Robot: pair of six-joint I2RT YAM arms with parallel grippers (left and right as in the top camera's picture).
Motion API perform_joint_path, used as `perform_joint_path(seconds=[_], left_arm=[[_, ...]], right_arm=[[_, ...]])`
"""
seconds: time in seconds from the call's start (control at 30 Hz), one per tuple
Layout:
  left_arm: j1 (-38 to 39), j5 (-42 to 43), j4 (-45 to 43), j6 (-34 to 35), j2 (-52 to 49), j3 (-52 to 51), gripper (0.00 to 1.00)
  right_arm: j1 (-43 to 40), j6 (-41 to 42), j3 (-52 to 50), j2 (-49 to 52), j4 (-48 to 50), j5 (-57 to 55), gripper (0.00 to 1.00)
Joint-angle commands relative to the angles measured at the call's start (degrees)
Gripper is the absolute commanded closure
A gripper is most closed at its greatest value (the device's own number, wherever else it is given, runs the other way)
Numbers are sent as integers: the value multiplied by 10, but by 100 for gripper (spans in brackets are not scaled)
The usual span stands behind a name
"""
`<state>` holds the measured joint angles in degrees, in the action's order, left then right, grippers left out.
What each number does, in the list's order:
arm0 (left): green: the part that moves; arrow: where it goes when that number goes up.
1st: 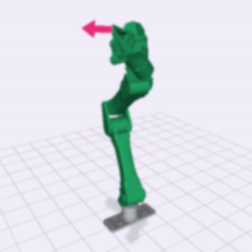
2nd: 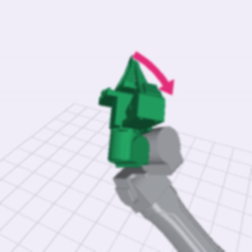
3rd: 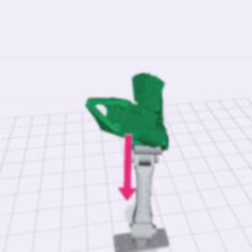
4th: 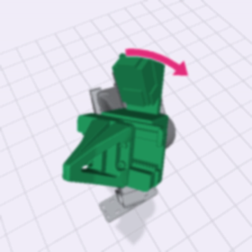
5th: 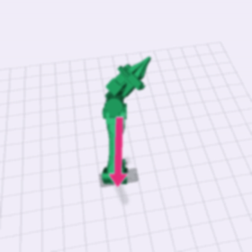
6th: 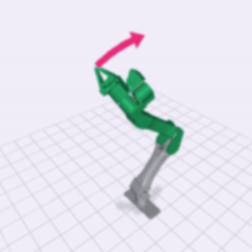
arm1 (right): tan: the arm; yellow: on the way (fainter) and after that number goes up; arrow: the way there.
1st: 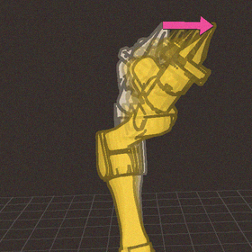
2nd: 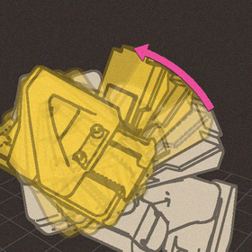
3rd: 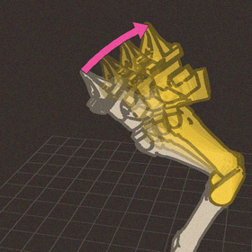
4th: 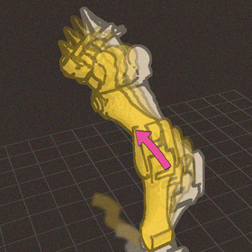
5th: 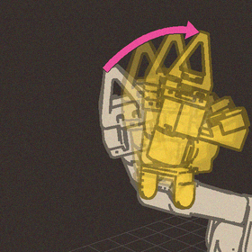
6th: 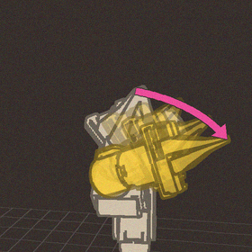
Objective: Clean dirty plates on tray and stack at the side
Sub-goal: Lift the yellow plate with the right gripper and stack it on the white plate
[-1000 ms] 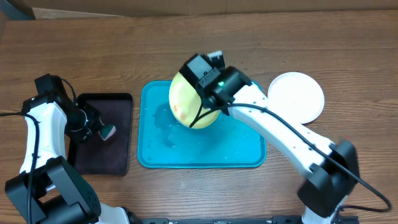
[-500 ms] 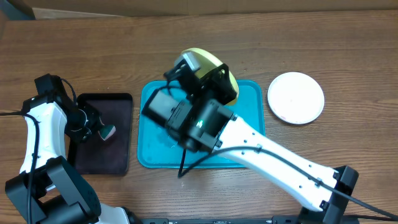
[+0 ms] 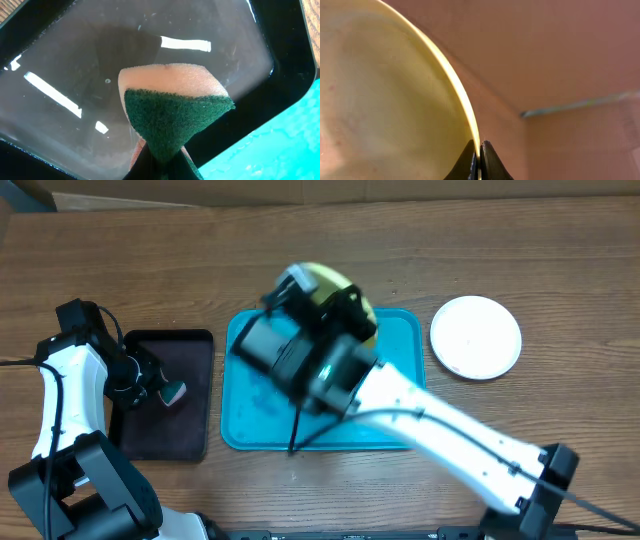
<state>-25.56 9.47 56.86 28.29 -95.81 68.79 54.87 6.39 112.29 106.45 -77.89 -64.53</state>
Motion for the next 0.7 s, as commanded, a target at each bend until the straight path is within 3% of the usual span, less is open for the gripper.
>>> perform_joint_path(seconds=[0.0,0.2,0.47,0.67], left_arm=[[-3,7,1,-13,-2,-2,96],[-3,7,1,-13,-2,-2,96],[-3,23,0,-13,-2,-2,96],[-3,25,-1,-13,-2,-2,96]], right_arm=[[-98,122,16,-14,-8,123,96],[-314,266,12,-13,-23,361,96],[-576,271,-78,-13,-23,574,96],[-650,263,-223,-13,55,627,96]])
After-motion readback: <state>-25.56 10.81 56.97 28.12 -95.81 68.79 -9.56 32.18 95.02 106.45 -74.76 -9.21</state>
